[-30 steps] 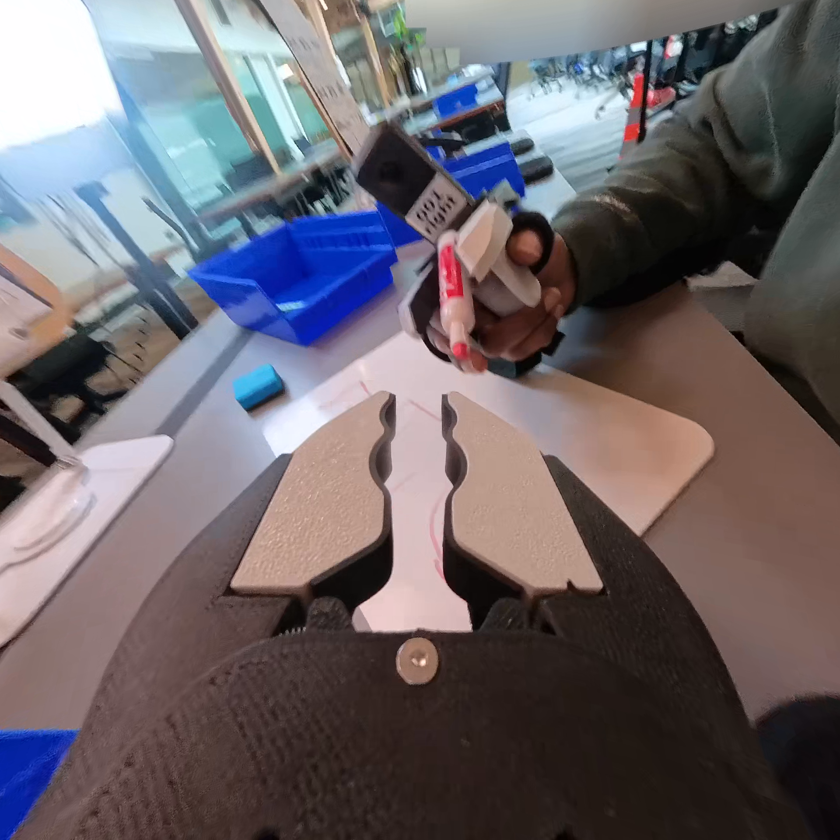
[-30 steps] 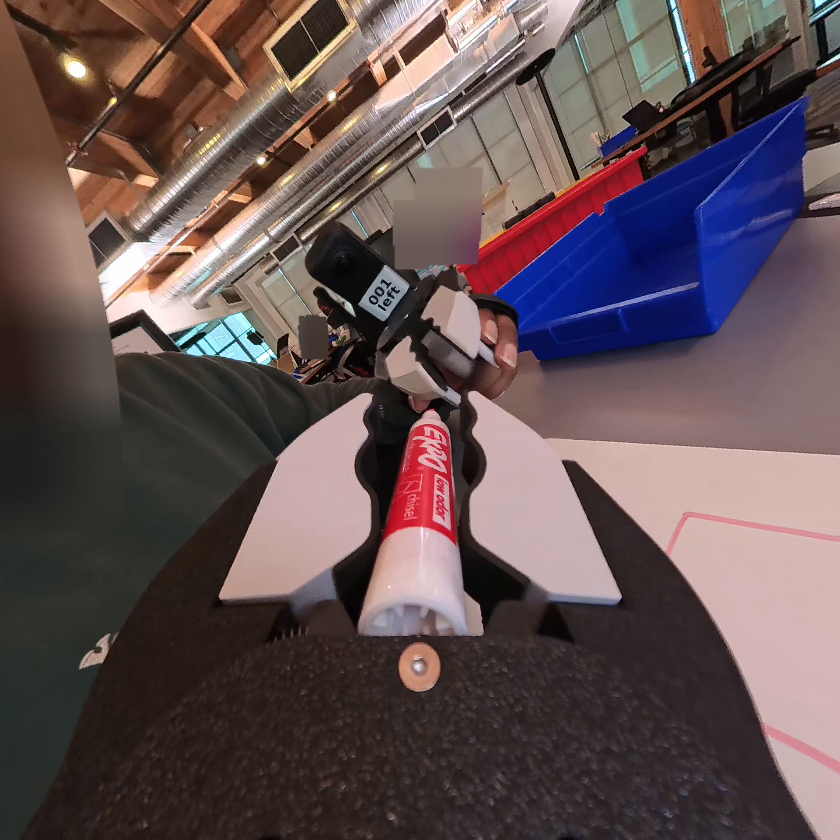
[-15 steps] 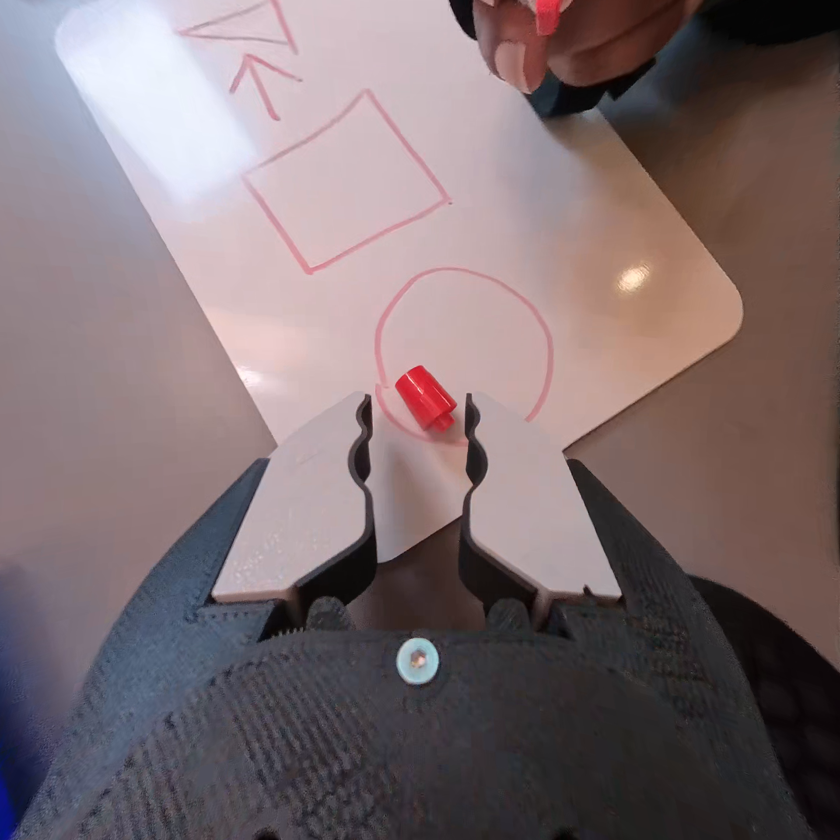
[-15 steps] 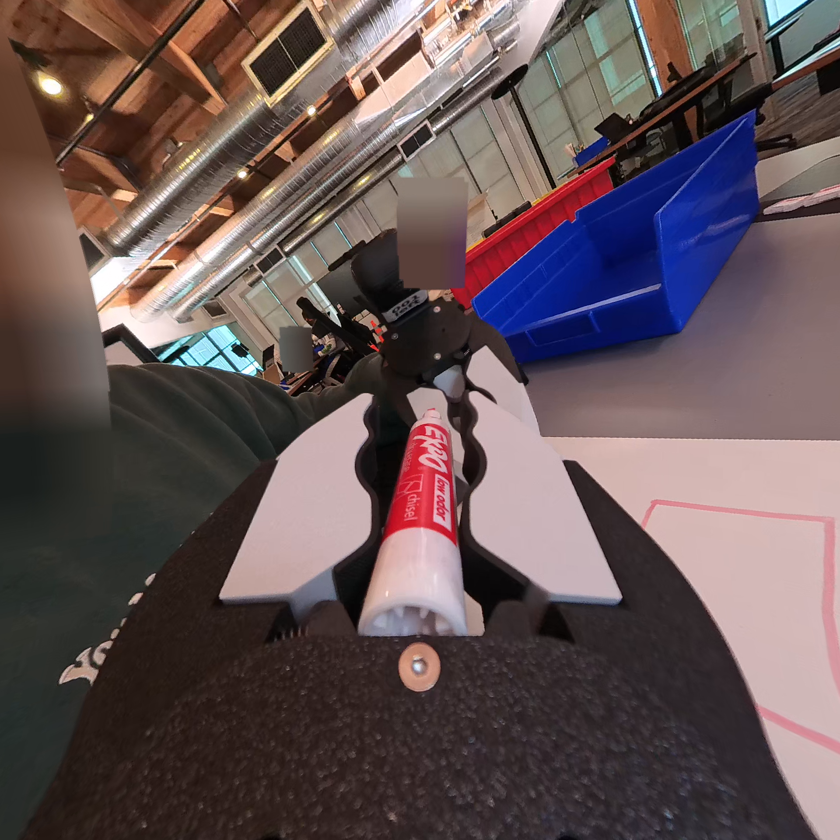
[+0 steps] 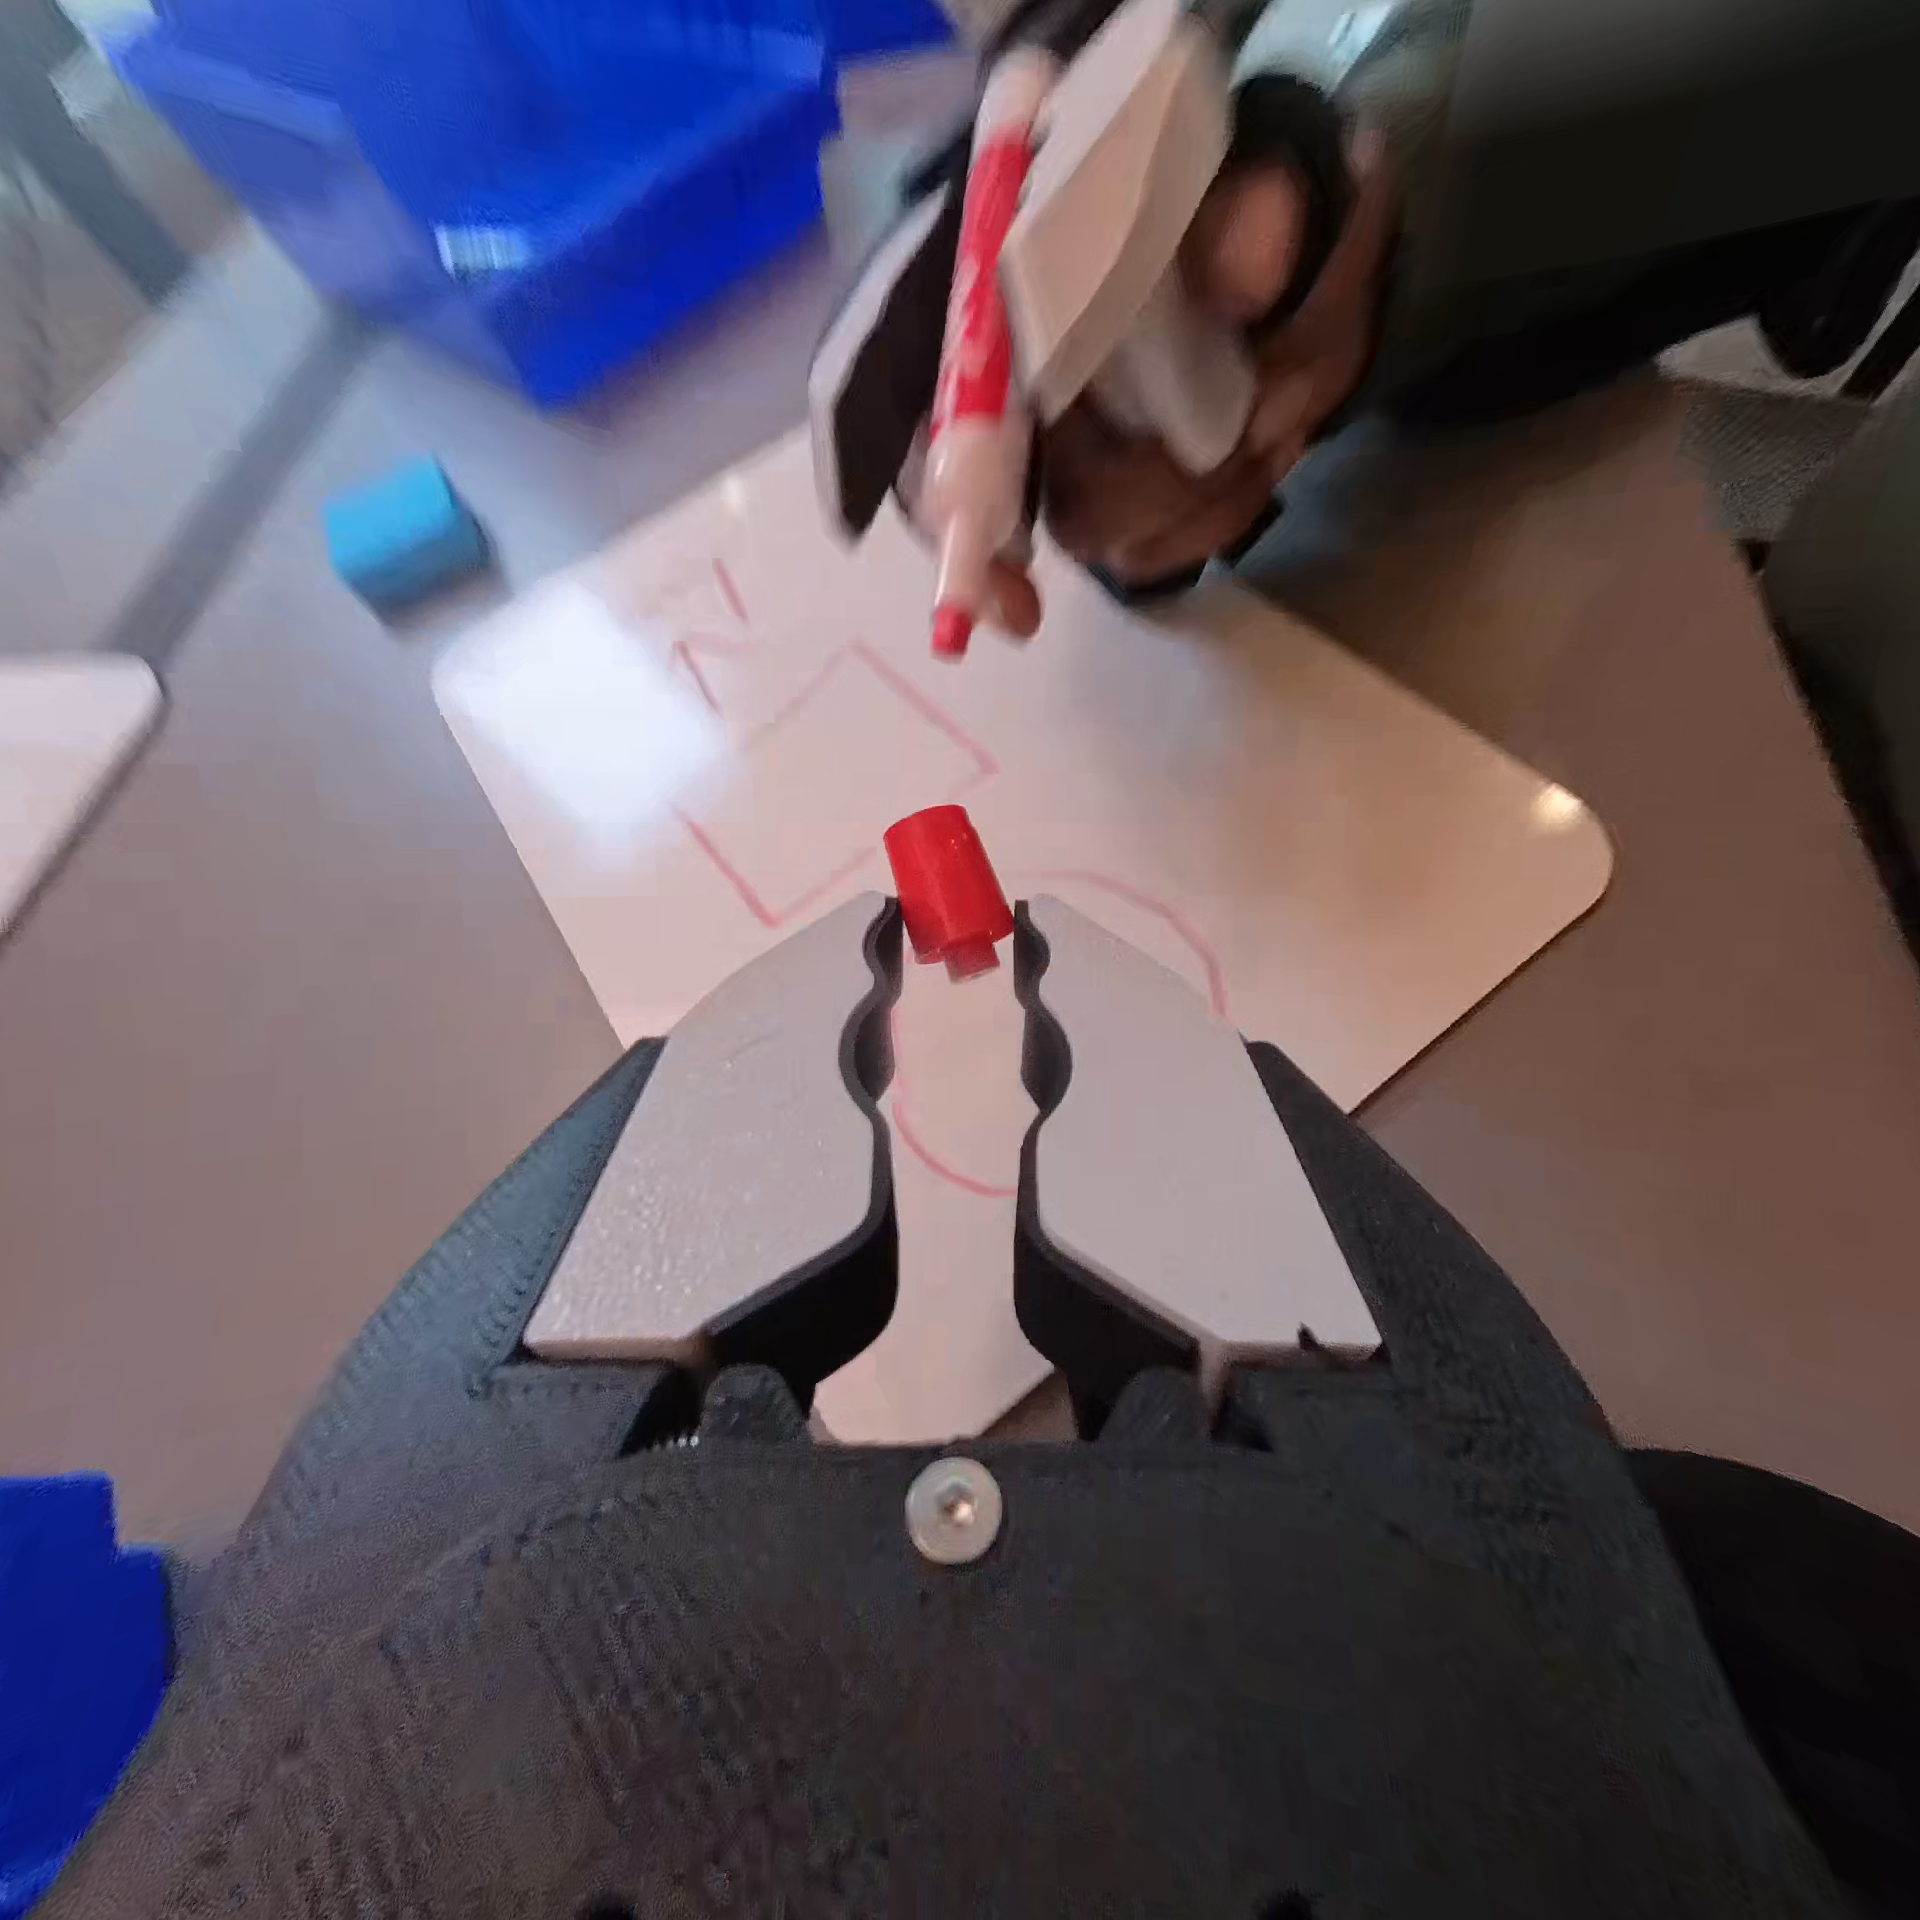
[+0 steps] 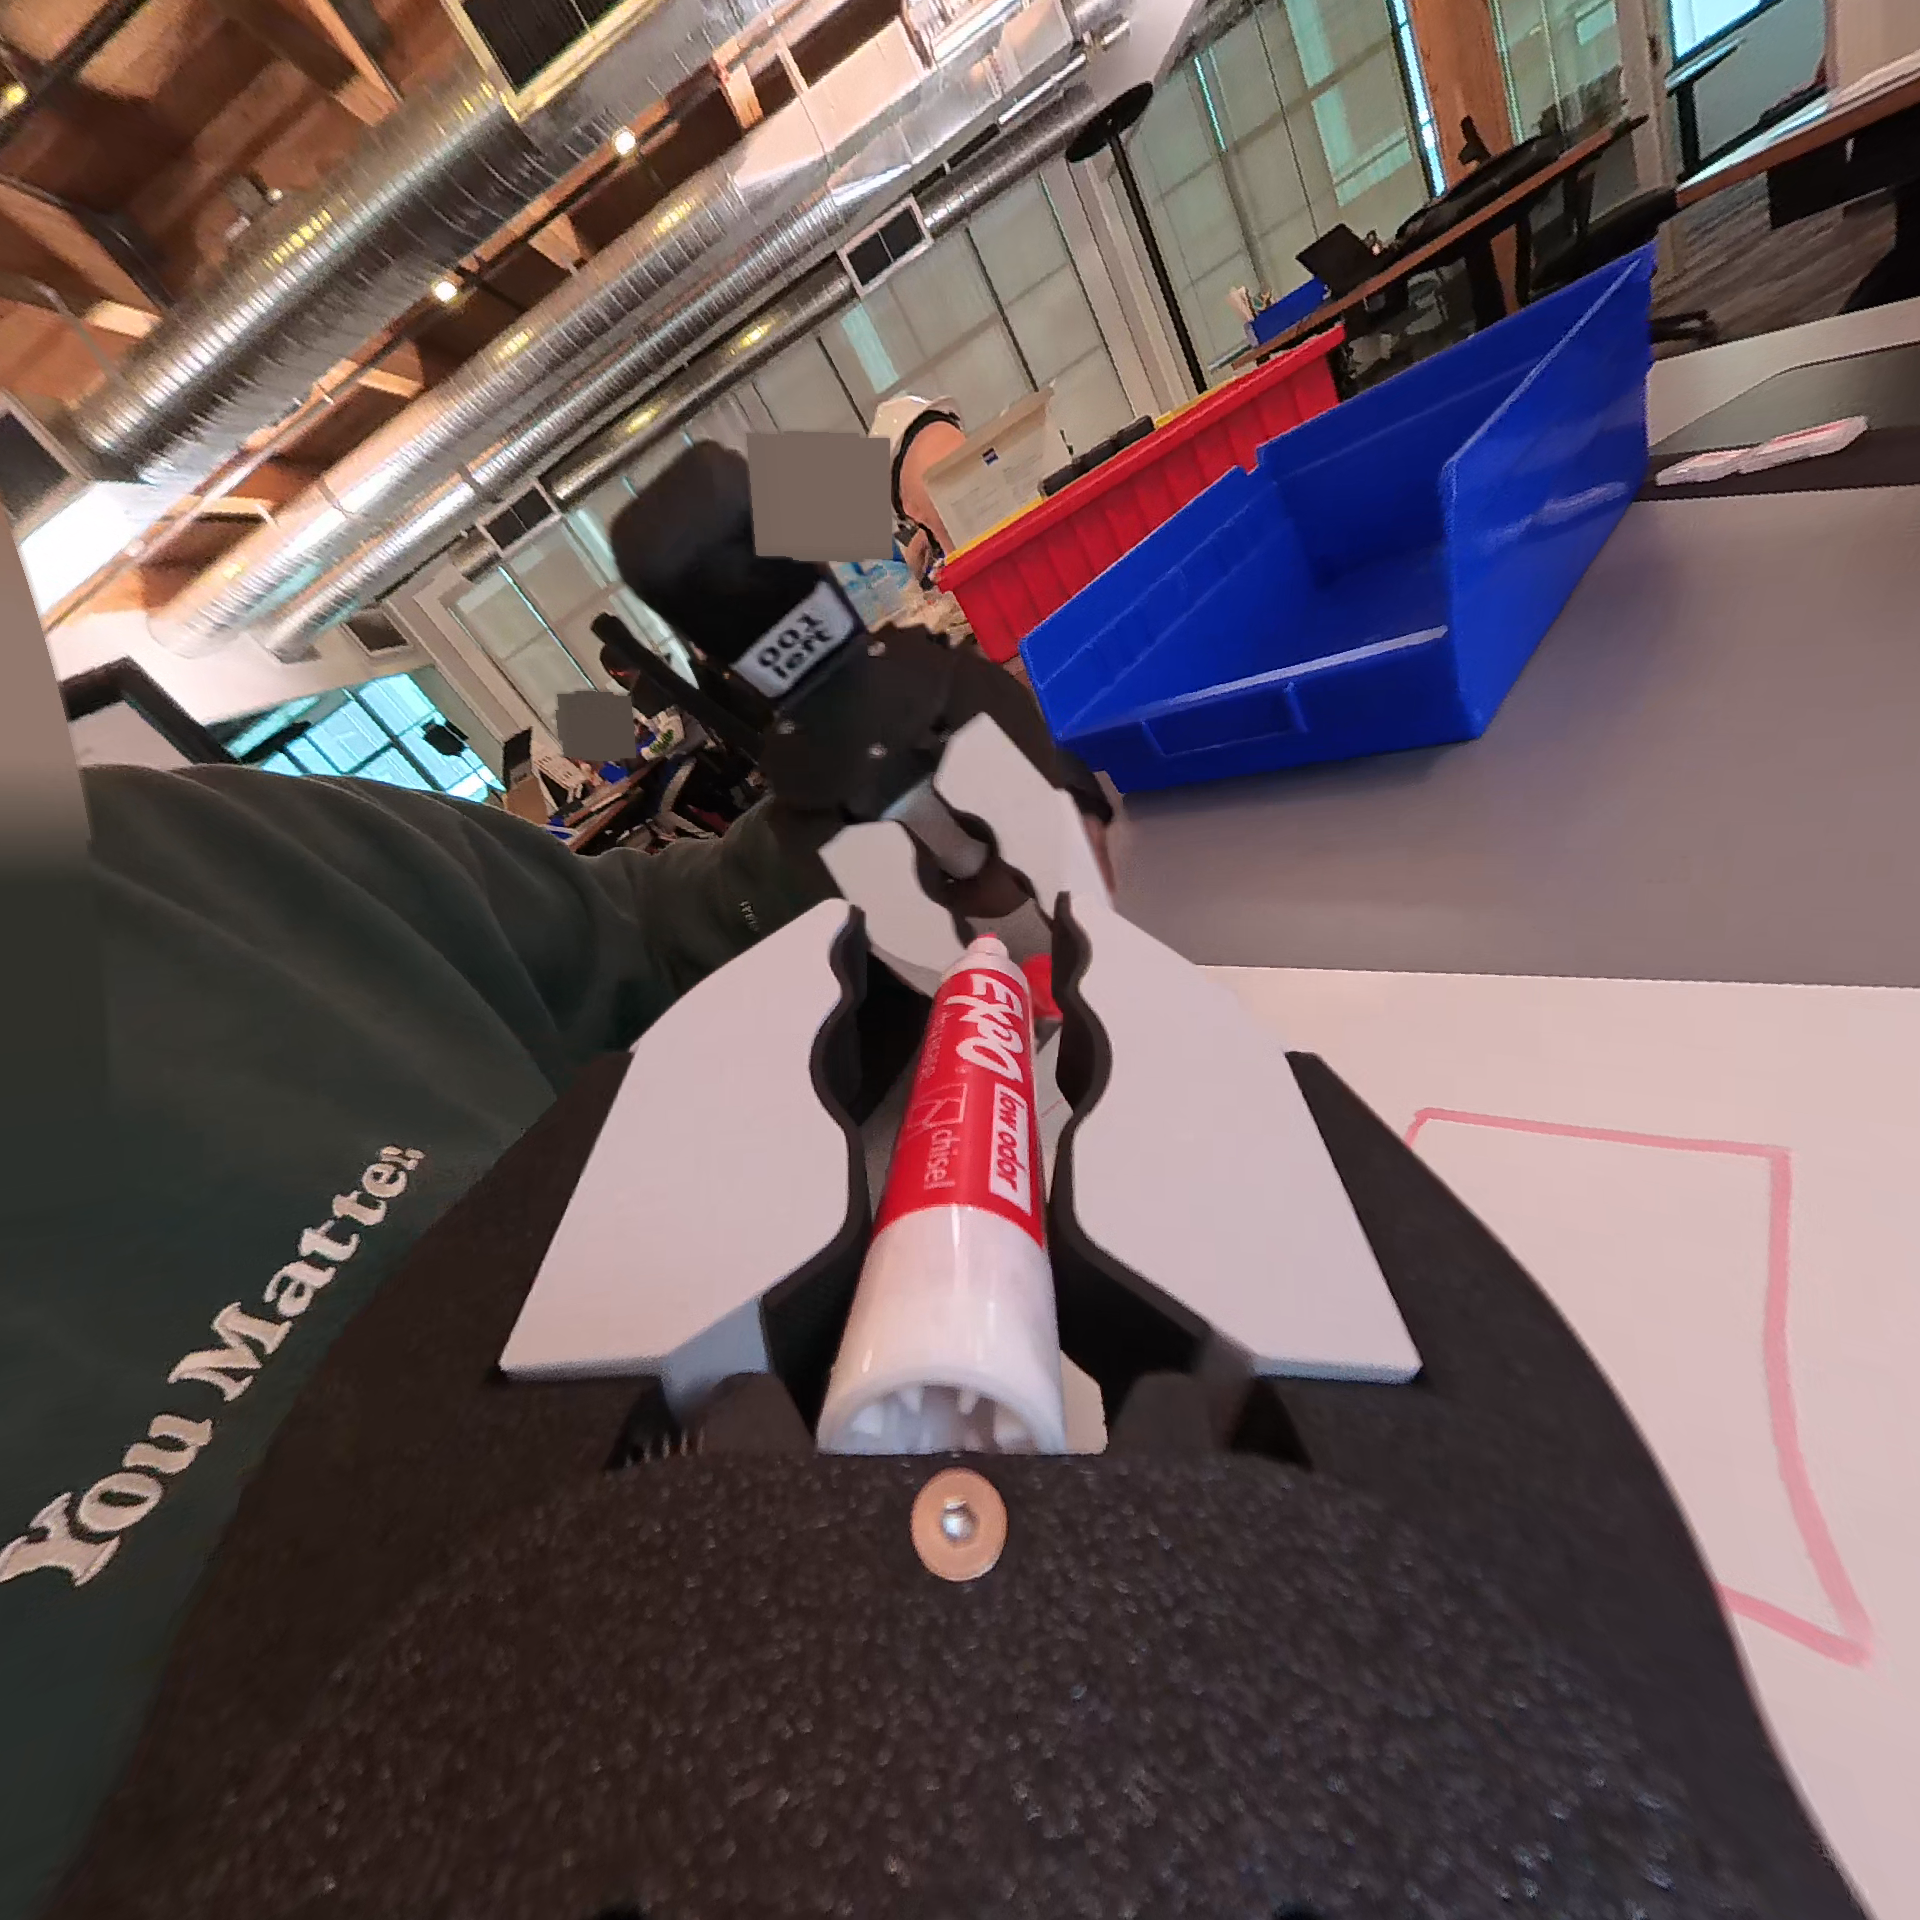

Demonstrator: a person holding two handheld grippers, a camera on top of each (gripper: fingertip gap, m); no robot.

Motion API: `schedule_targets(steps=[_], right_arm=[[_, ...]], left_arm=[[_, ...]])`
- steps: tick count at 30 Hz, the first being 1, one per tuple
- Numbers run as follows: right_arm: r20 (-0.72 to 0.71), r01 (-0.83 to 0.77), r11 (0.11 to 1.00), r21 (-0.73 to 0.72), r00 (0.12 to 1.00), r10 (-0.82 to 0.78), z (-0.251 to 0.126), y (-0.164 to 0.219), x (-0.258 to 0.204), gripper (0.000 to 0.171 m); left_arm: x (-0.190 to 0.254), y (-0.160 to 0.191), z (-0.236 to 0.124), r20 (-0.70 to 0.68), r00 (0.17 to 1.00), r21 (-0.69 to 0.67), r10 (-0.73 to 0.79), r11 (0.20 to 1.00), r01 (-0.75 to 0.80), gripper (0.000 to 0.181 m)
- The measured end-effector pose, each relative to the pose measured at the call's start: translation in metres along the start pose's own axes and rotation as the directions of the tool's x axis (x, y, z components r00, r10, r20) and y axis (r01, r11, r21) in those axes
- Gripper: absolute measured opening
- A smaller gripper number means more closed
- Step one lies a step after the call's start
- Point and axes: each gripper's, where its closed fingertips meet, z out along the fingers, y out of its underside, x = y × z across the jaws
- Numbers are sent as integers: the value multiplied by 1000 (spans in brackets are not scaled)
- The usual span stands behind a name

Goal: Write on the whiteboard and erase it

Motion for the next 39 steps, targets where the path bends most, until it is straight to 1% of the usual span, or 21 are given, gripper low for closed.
schedule_targets(steps=[2,4,7,10,18,25,26,30,32,33,35,37,39], right_arm=[[1,6,1000,-6,1000,-5,0,0,-1,35],[18,4,1000,-30,1000,-3,2,4,-5,35],[37,15,998,-69,999,-13,7,12,-10,35],[52,26,994,-102,998,-21,10,18,-14,35],[69,9,1000,-23,998,-8,3,1,-17,34],[45,56,987,-151,998,-50,15,27,-18,34],[43,58,985,-164,998,-52,17,30,-18,34],[19,35,988,-151,999,-32,17,31,-13,33],[-8,76,979,-189,997,-79,18,35,-12,33],[-17,89,977,-194,995,-94,18,36,-12,33],[-14,65,983,-170,998,-68,18,35,-12,32],[-32,90,979,-181,995,-97,18,36,-11,32],[-35,100,979,-176,994,-108,18,35,-12,32]], left_arm=[[4,-20,-7,28,996,107,82,991,-85,20],[8,-26,-8,40,990,137,133,981,-137,20],[16,-25,-5,24,985,134,172,976,-174,20],[21,-20,-2,10,977,96,215,972,-215,20],[22,-13,1,-13,978,59,209,976,-207,20],[33,-16,8,-41,976,56,215,975,-213,20],[32,-12,9,-29,973,31,230,973,-229,20],[29,-12,9,1,972,19,233,972,-233,19],[28,-8,12,23,965,-7,262,965,-262,19],[28,-8,12,25,966,2,259,966,-259,18],[27,-12,10,36,968,28,247,968,-248,18],[26,-9,12,66,954,6,292,956,-293,18],[26,-13,10,74,959,30,273,961,-276,17]])
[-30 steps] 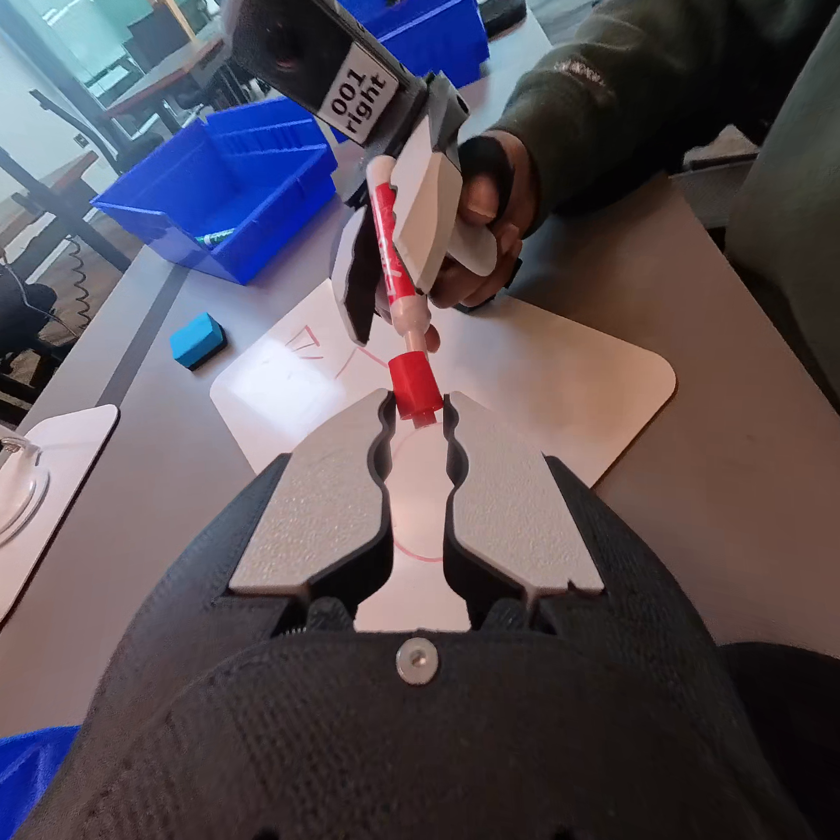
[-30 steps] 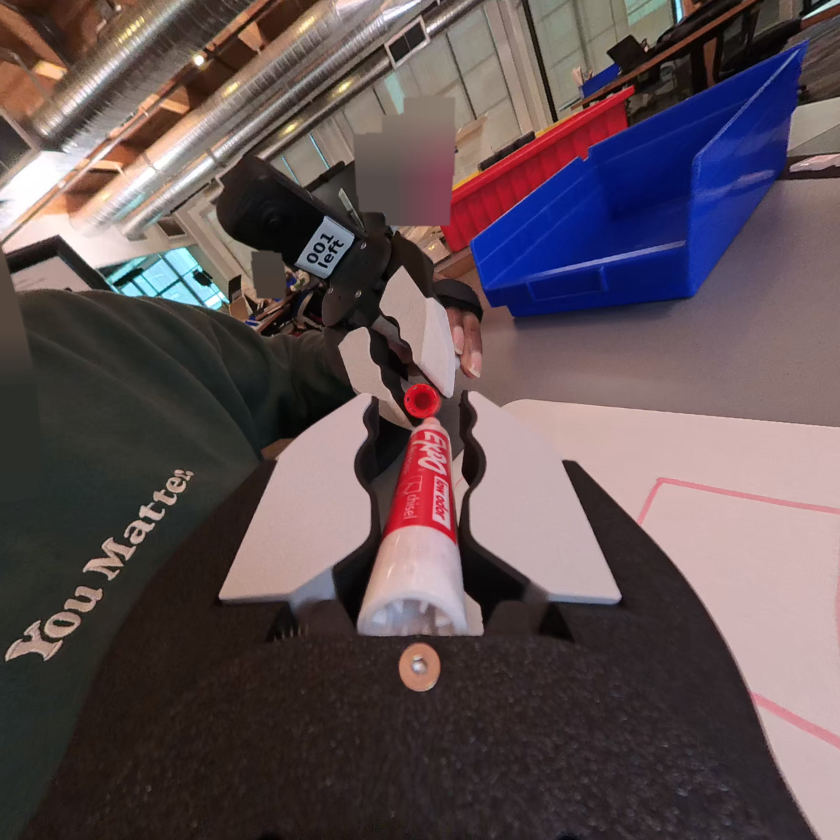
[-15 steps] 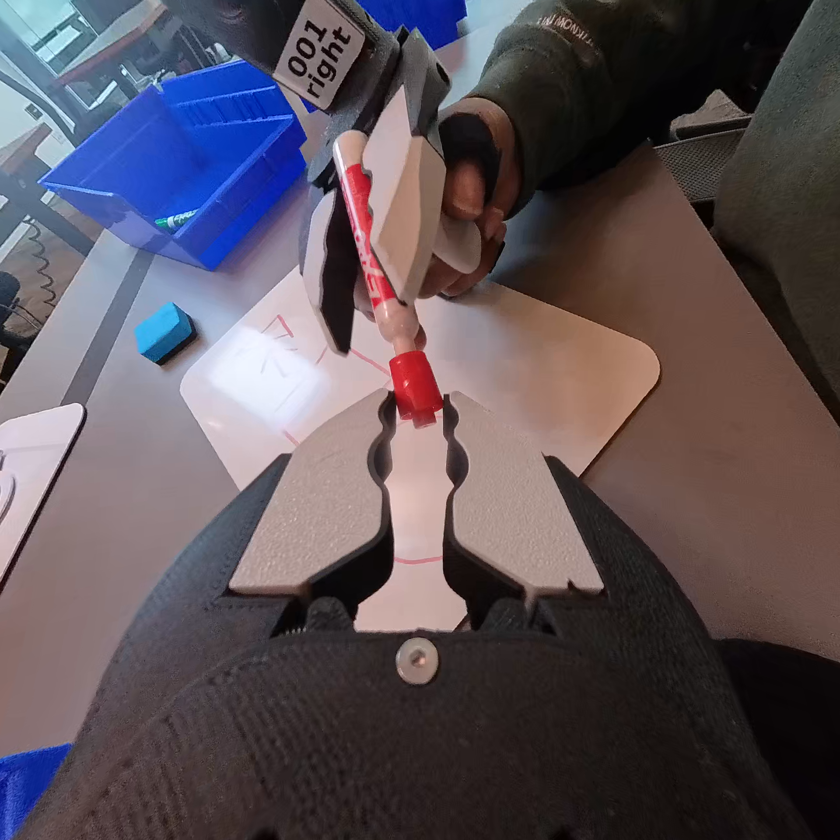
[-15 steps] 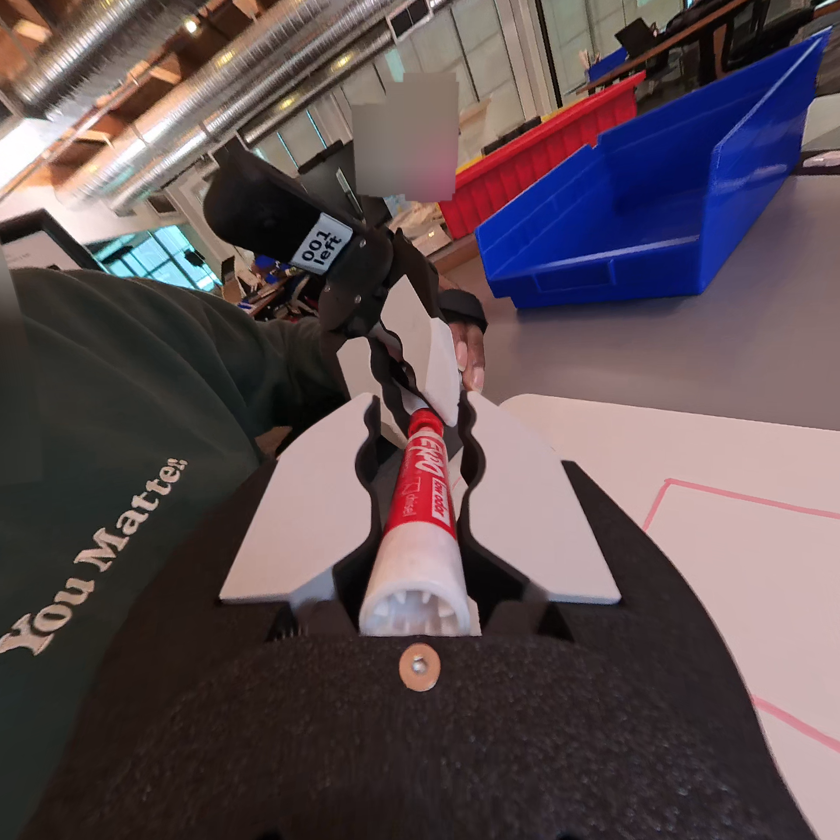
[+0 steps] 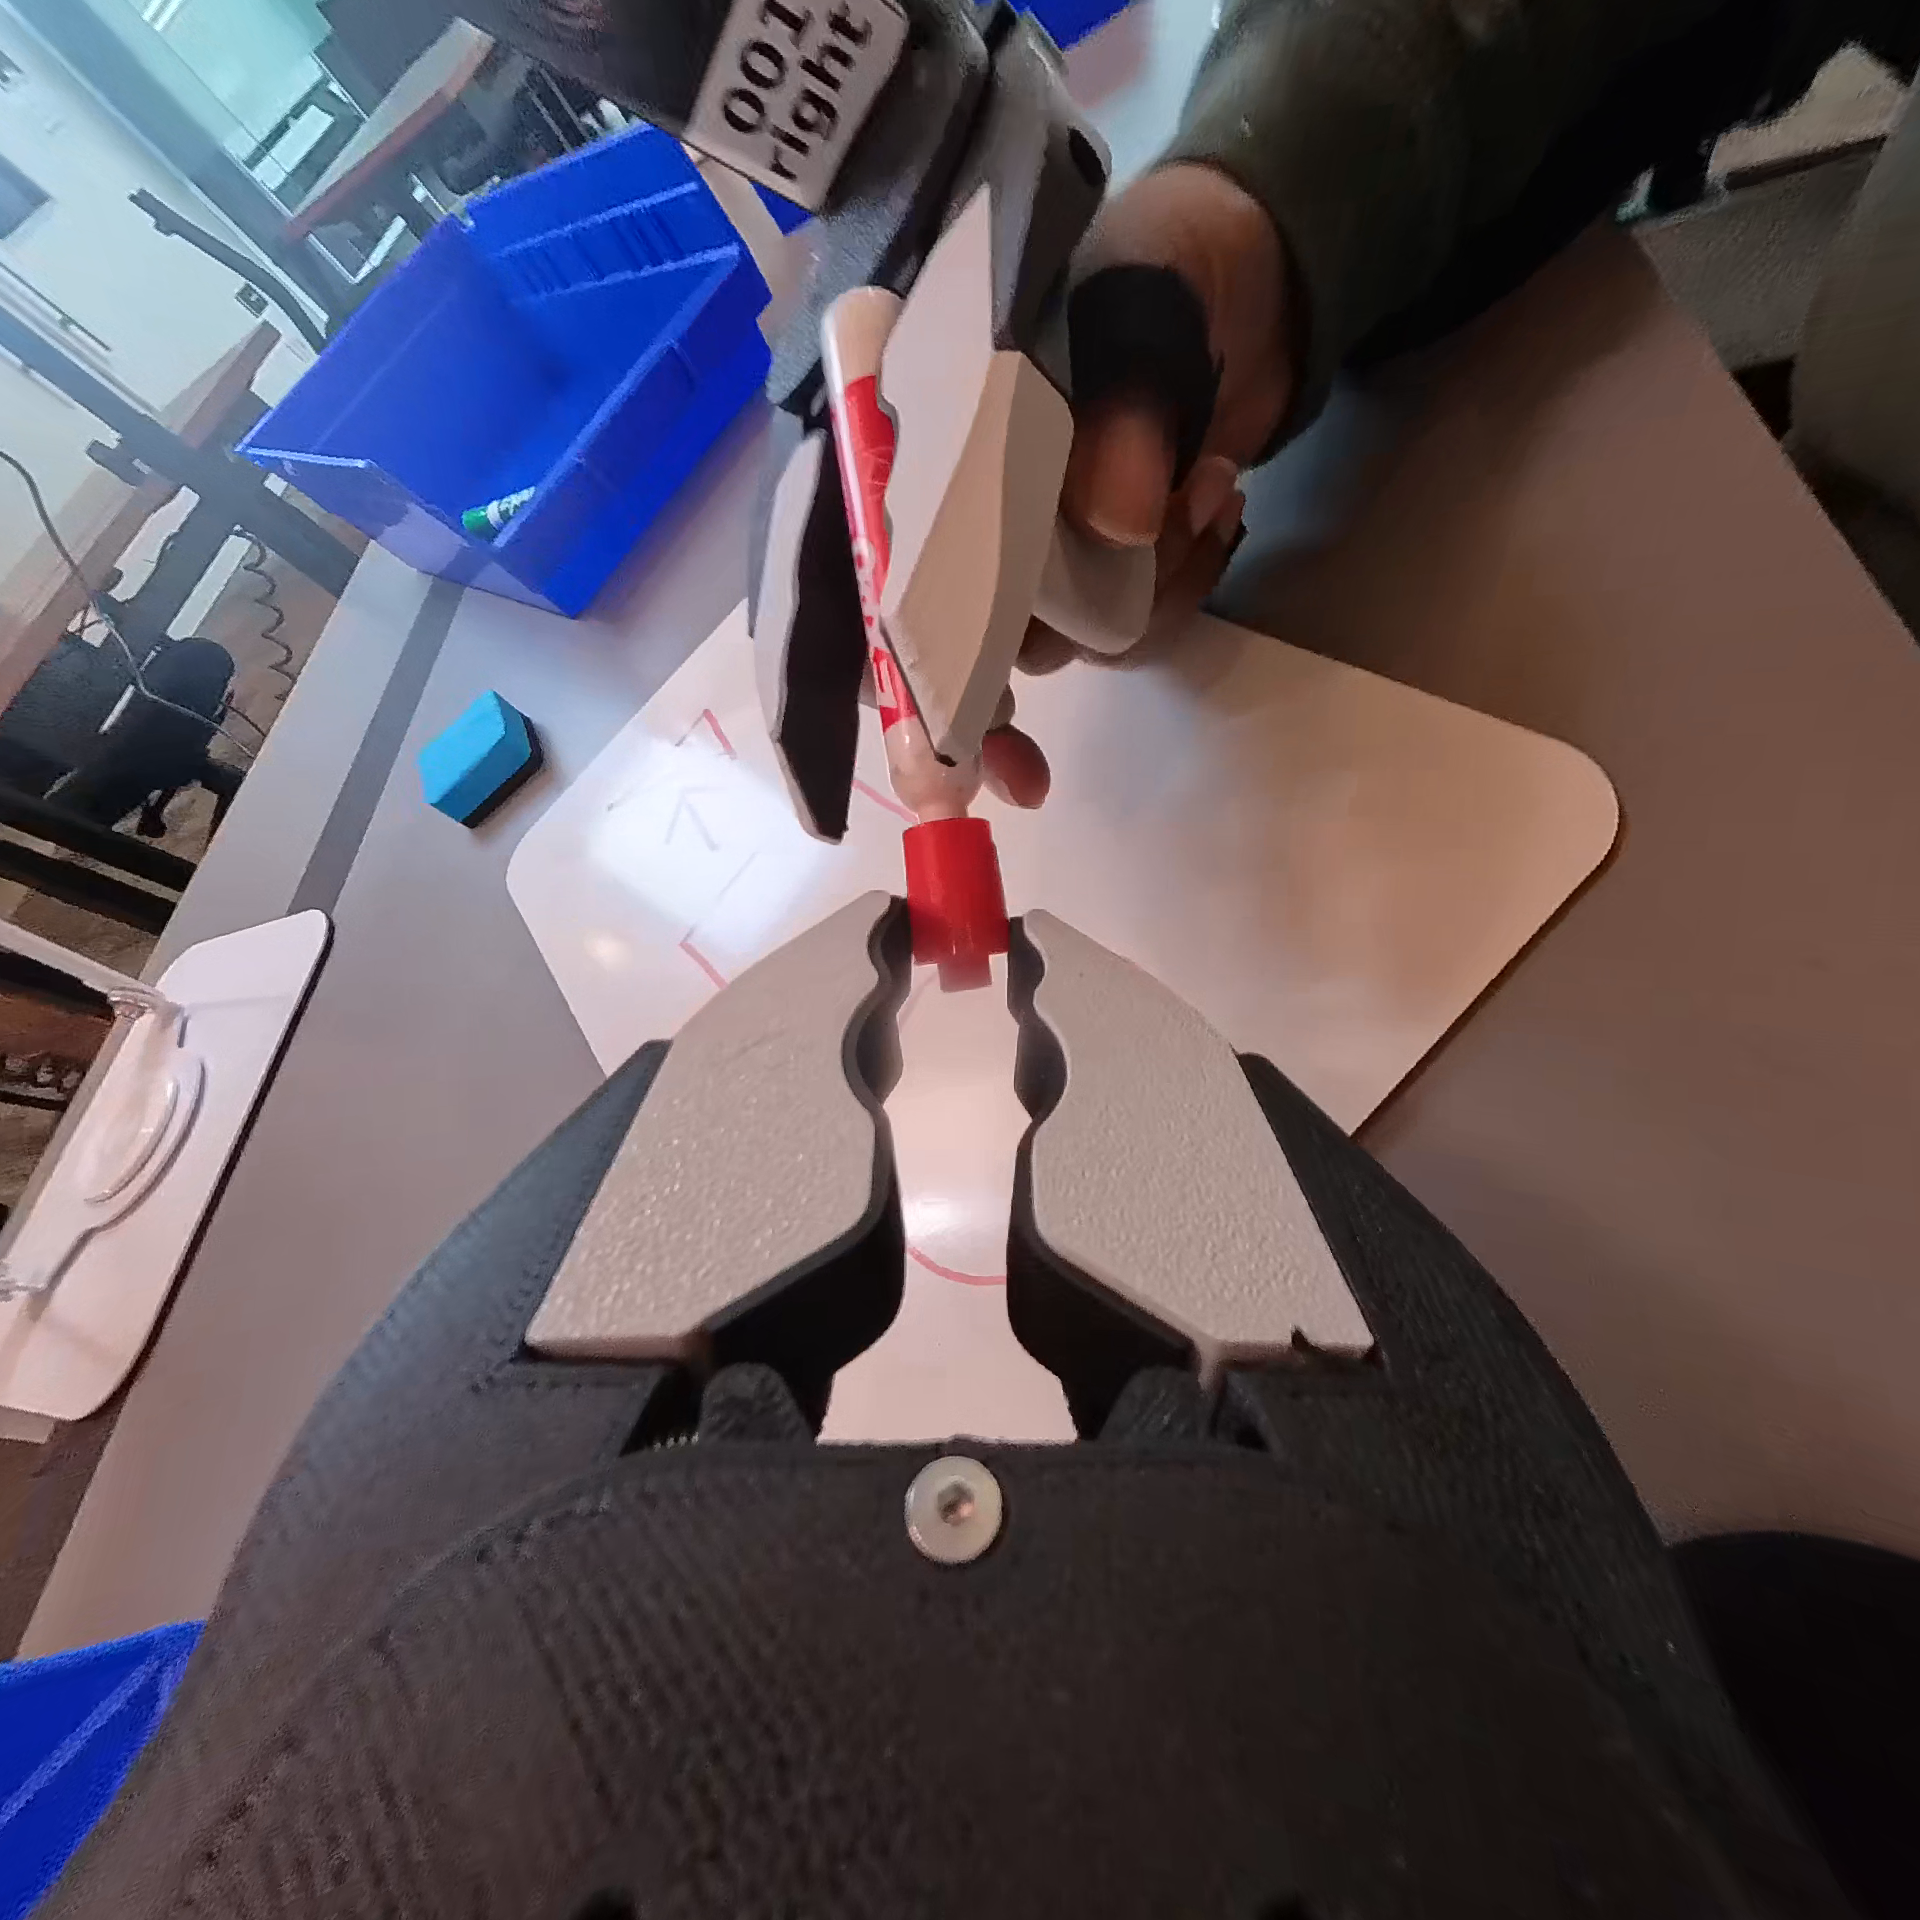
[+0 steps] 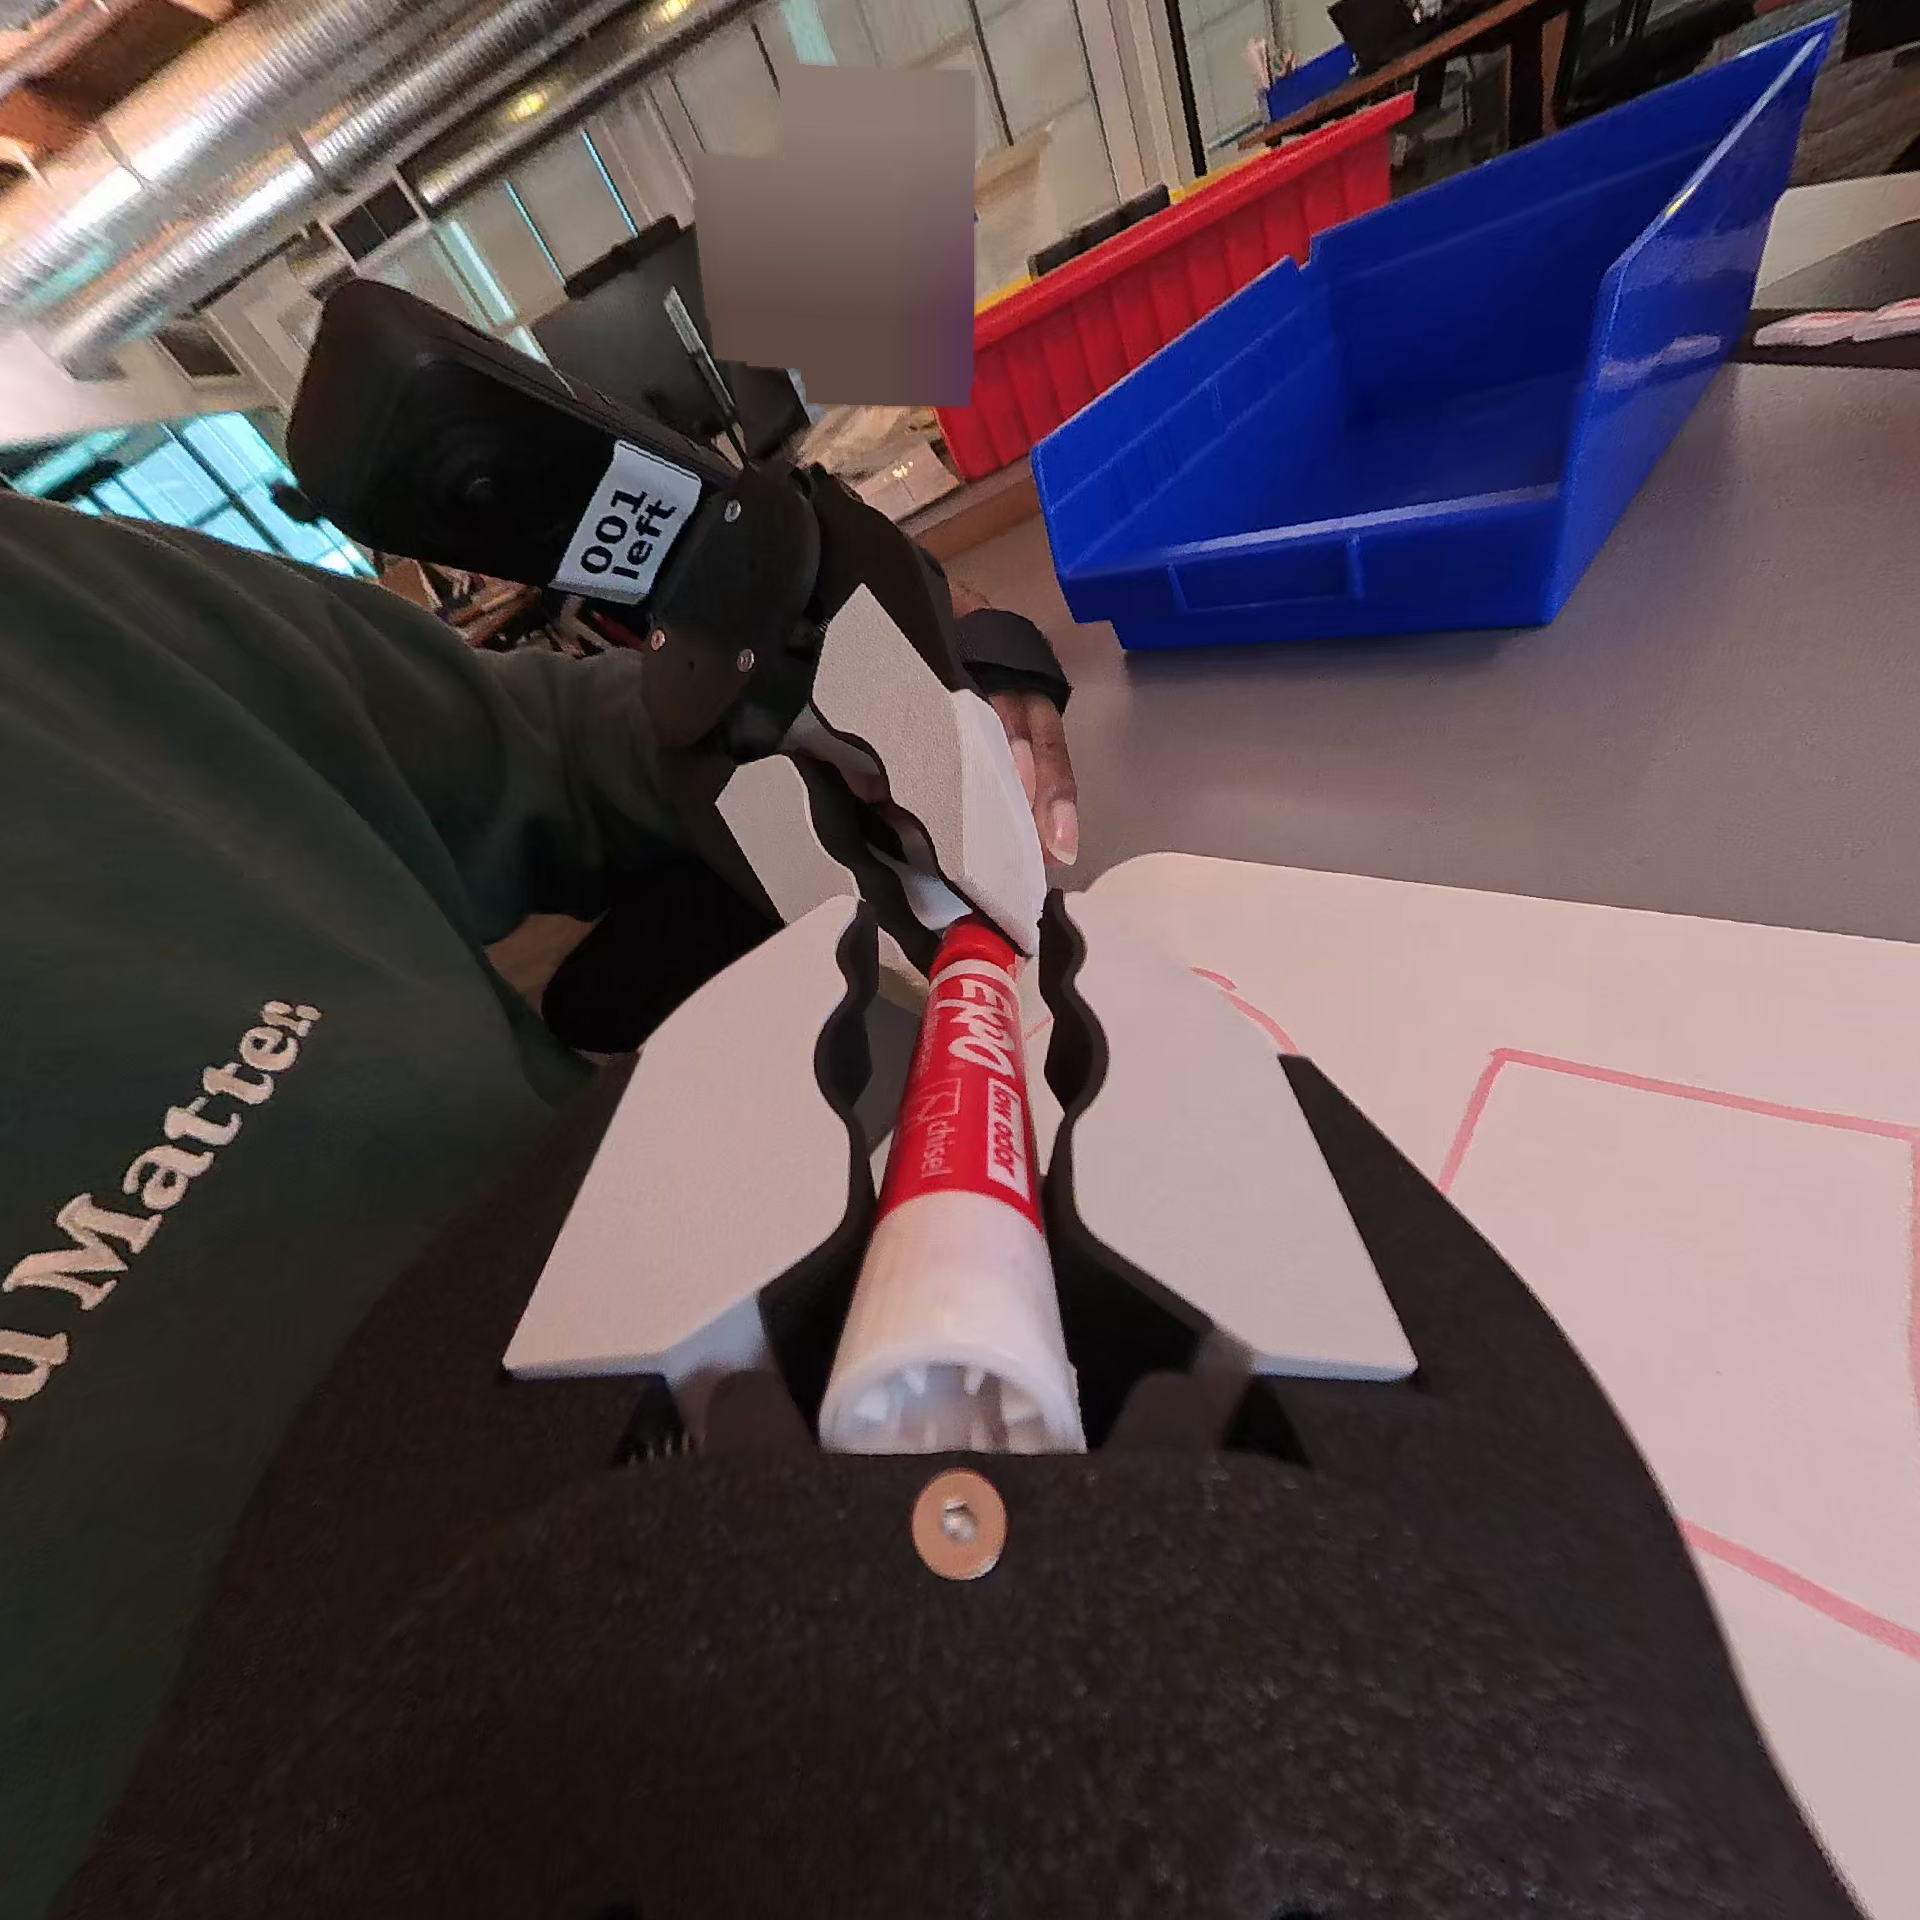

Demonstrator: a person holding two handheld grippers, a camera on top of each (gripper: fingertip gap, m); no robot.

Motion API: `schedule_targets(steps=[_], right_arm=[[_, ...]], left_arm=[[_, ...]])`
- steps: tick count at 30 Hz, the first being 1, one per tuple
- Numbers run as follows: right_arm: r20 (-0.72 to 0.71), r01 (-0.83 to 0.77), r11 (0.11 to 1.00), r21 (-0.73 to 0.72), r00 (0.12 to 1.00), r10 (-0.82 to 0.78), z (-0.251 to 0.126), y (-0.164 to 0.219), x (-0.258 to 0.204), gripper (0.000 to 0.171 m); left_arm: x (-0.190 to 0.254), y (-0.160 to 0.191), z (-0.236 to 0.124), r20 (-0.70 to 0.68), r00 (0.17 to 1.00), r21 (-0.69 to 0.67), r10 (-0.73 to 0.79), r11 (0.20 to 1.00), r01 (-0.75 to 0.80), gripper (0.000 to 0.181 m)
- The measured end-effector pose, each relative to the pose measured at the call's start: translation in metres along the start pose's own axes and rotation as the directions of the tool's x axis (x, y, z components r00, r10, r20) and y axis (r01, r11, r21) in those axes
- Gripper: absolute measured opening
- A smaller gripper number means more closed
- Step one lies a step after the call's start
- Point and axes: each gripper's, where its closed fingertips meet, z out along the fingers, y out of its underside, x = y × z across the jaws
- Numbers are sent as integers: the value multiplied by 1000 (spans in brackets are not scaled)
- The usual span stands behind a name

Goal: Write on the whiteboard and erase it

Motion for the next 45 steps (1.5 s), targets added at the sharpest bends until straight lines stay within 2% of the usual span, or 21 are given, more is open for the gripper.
schedule_targets(steps=[17,25,29,31,34,38,40,42,44,45], right_arm=[[-149,198,979,-54,968,-204,6,0,7,31],[-101,207,974,-87,971,-216,4,-9,6,34],[-136,378,902,-208,902,-409,-18,-25,14,54],[-135,484,799,-357,820,-557,-27,-21,19,52],[-75,534,635,-558,729,-680,-27,0,26,51],[34,544,473,-693,679,-733,-15,31,32,50],[68,566,403,-719,635,-770,-11,37,35,43],[91,605,355,-713,582,-808,-8,35,35,18],[70,604,387,-696,595,-801,-10,28,34,18],[40,593,437,-676,623,-782,-13,21,34,18]], left_arm=[[-8,4,6,104,988,-126,114,987,-101,16],[-10,4,2,43,996,-93,75,993,-71,19],[-16,30,-4,25,996,-196,91,977,-84,19],[-12,36,-2,-13,996,-235,87,968,-87,20],[-5,40,2,-48,994,-270,101,957,-110,20],[1,34,2,-62,993,-261,102,958,-115,20],[3,30,1,-66,993,-250,94,962,-108,20],[-1,26,-2,-46,995,-222,89,970,-97,20],[-9,12,-7,3,1000,-115,28,993,-28,20],[-18,8,-11,36,999,-67,-15,998,18,31]])
